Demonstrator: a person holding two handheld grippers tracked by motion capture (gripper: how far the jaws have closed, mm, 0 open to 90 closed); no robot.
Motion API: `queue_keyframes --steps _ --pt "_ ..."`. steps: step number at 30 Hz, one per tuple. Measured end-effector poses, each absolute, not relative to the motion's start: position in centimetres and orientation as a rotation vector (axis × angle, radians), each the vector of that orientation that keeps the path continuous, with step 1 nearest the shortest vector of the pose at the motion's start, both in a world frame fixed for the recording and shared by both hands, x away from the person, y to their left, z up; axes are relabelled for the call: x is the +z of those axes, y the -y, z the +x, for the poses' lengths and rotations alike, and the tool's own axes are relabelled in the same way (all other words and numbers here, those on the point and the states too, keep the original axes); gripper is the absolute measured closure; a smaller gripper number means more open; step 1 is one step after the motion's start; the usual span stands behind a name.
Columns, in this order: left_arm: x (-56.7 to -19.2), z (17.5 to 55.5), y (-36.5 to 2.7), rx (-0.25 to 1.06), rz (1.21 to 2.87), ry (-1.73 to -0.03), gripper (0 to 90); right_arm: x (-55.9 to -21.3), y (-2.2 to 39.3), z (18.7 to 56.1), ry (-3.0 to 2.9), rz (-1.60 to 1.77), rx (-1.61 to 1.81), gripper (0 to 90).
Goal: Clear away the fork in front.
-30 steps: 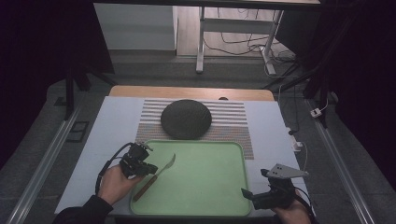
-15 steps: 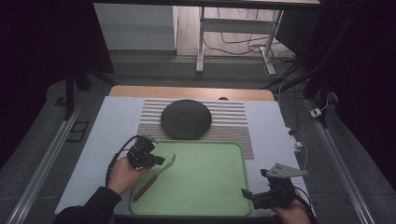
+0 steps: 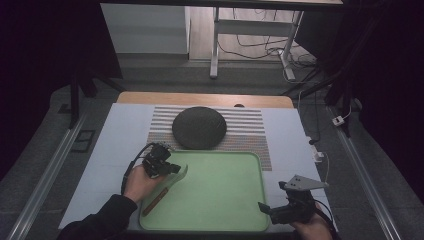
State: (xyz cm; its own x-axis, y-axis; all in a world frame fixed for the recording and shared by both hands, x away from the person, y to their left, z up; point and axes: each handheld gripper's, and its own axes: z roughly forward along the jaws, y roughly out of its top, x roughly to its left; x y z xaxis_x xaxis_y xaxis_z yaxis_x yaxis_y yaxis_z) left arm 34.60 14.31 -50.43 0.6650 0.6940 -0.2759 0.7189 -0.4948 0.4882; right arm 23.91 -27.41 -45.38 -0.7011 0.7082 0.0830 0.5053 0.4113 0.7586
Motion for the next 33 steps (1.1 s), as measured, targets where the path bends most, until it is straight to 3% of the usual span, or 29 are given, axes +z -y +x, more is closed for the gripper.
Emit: queue_keyframes --steps 19,33 --pt "-50.6 32.7 -9.3 -0.138 2.399 -0.902 88.5 -45.4 27.3 23.9 -2.428 1.056 1.163 0.0" --pt "-51.3 33.3 -10.2 -0.032 2.444 -1.010 88.5 -45.4 27.4 24.0 -2.430 1.059 1.173 0.0"
